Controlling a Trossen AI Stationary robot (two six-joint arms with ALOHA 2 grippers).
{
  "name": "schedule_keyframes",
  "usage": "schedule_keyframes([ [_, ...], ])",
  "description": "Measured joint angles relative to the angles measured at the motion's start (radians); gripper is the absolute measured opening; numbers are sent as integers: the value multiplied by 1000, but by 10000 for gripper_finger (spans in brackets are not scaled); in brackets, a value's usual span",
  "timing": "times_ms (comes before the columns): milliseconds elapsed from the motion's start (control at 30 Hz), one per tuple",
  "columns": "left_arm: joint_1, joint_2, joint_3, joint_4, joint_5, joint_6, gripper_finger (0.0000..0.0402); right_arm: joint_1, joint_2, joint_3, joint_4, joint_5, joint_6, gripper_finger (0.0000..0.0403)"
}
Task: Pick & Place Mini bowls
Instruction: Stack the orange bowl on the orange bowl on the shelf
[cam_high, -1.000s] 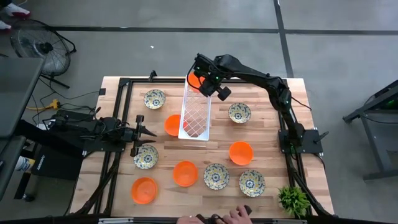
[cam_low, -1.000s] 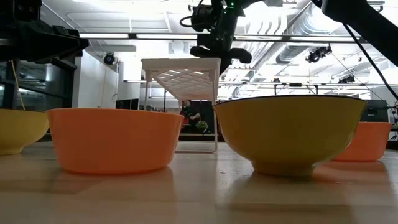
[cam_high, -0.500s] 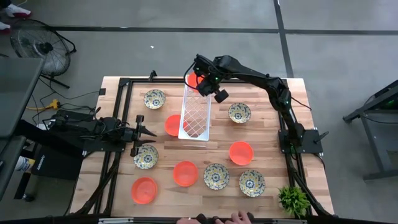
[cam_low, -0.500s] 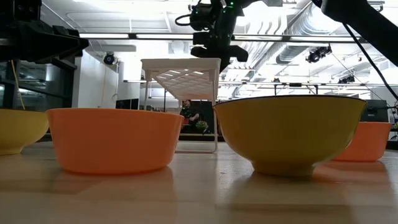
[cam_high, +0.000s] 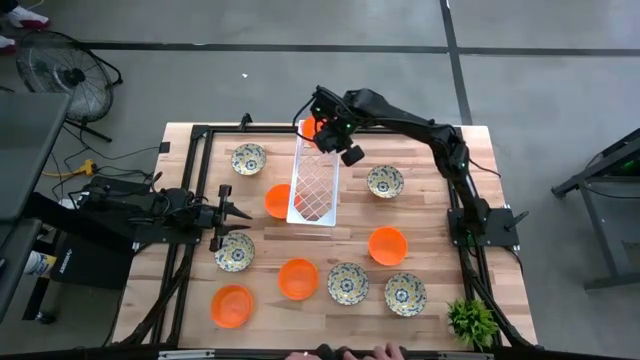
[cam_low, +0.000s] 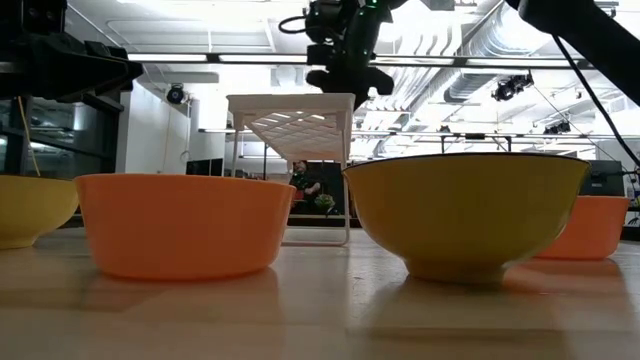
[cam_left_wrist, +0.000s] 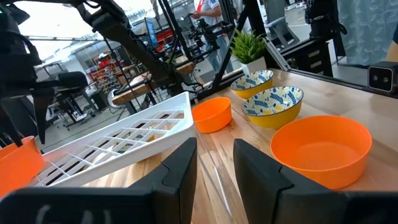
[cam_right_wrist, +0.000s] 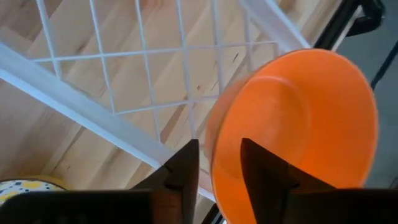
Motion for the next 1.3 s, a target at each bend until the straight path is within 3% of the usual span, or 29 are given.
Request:
schedule_keyframes([
  [367, 0, 0, 0, 0, 0, 0, 101, 7, -87, 2, -23, 46, 112, 151],
  [600, 0, 0, 0, 0, 0, 0, 101, 30, -152, 2, -161, 115, 392, 151],
  [867, 0, 0, 0, 0, 0, 0, 101, 68, -224, -7, -317, 30, 620, 151],
  [1033, 0, 0, 0, 0, 0, 0, 101, 101, -310, -123, -318, -23, 782, 150],
  [1300, 0, 0, 0, 0, 0, 0, 101, 193, -529, -481, -230, -12, 992, 150],
])
